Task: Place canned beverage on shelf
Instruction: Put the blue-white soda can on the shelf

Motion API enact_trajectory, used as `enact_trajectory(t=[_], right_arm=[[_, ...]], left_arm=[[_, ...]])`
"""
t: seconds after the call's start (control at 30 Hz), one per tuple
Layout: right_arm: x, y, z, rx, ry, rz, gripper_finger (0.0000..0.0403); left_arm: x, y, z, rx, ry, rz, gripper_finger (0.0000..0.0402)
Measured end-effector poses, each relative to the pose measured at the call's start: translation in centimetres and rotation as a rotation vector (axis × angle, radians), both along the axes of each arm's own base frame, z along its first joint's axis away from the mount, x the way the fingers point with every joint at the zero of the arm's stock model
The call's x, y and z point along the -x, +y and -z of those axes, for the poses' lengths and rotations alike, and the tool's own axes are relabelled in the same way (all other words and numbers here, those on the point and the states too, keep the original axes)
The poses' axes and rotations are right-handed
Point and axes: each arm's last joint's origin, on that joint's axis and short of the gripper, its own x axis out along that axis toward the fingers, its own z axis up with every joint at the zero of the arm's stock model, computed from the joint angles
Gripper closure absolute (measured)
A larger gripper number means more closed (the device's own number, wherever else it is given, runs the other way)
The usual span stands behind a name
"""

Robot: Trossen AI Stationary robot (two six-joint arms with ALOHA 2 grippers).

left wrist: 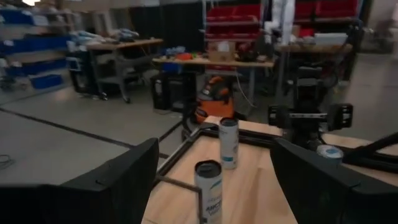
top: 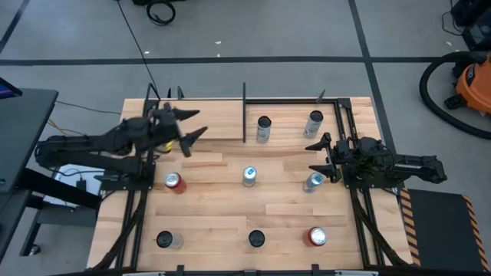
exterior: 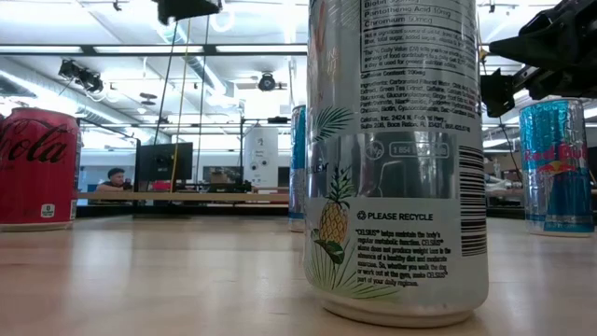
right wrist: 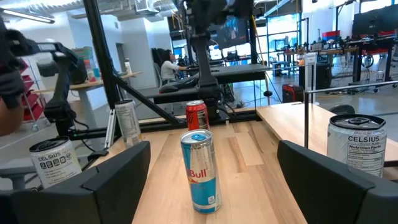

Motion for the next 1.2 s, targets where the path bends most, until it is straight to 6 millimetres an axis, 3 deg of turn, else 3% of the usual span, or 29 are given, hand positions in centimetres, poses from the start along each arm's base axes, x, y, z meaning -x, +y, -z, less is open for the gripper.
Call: enact_trajectory(t=[0.23,0.5,0.87,1.2], right_arm=[[0.0,0.0,0.0,0.000,-0.001,0.000,0.0042],[0.0,0.0,0.0,0.000,0.000,0.000,0.0042],[0.0,0.0,0.0,0.000,0.000,0.000,0.0042],[0.0,0.0,0.0,0.000,0.000,0.000,0.0042]], left_arm=[[-4.8,2.7,-3.1,-0.038,0.055,0.011,0.0085],[-9.6,5.2,-3.7,-0.075,0.135,0.054,0.0085],[-15.4,7.9,0.0,-0.093,0.280,0.117,0.0085],[-18.9,9.0,3.6,-0.110,0.398,0.148,0.0085]])
